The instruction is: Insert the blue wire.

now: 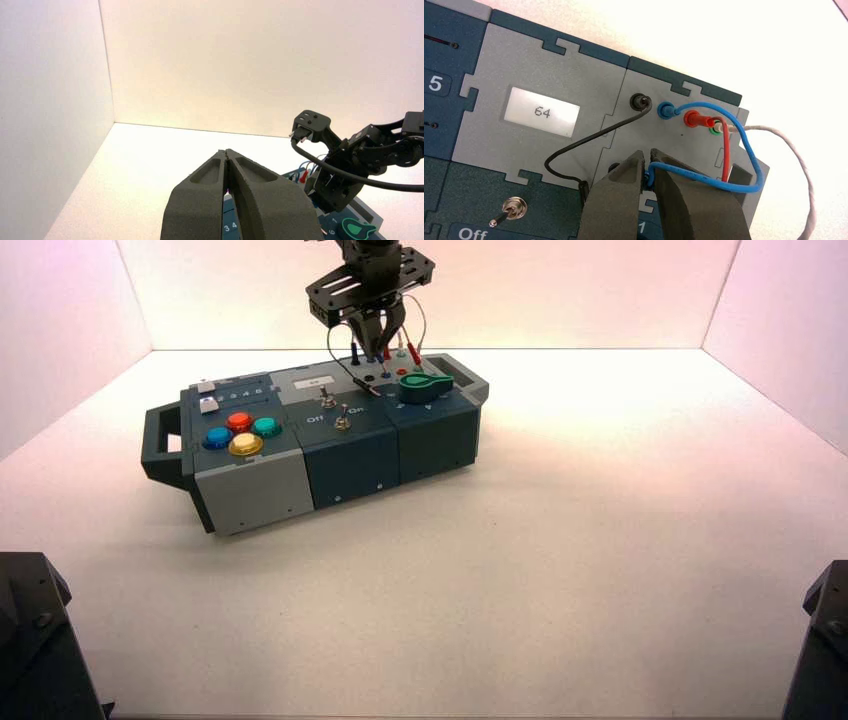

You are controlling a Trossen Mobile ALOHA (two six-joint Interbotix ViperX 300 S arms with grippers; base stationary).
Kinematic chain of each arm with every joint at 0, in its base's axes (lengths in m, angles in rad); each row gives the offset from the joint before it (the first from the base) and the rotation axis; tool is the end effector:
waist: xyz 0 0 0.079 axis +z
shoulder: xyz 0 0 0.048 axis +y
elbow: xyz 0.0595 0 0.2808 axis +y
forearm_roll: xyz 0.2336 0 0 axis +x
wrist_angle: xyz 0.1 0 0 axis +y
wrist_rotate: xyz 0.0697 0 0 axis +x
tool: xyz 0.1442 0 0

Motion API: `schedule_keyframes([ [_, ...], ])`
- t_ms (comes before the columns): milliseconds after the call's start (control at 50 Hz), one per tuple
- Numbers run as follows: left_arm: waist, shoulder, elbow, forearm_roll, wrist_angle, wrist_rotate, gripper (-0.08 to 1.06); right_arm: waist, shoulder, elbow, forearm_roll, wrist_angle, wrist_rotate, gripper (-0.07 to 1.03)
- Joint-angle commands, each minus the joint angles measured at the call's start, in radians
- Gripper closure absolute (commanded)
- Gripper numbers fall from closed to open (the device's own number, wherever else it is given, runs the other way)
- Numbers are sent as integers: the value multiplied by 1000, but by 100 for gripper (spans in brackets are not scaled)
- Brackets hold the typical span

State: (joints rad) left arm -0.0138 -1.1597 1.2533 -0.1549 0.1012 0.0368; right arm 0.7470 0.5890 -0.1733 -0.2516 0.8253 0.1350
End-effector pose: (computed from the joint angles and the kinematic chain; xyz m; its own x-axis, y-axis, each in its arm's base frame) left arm 0.3083 -0.0076 0.2214 0.9809 -0.0291 -0.1924 0.0064 0.9930 -0.1178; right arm 0.4536 0.3667 -0.0051 0.3688 0.0922 -0.9249 -0.6480 0.7389 -0.1847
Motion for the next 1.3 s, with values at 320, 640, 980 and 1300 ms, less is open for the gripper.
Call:
schedule_keyframes([
  [320,5,5,-29,3,-6,8,101,-8,-18,-35,-8,-6,5,98],
  [640,5,3,-31,3,-6,8,101,-8,-12,-43,-8,-6,5,98],
  [980,5,3,-31,2,-6,6,101,-8,-11,-57,-8,-6,5,98],
  [1300,5,3,-31,3,-8,11,101,-8,-3,-54,-5,-3,5,98],
])
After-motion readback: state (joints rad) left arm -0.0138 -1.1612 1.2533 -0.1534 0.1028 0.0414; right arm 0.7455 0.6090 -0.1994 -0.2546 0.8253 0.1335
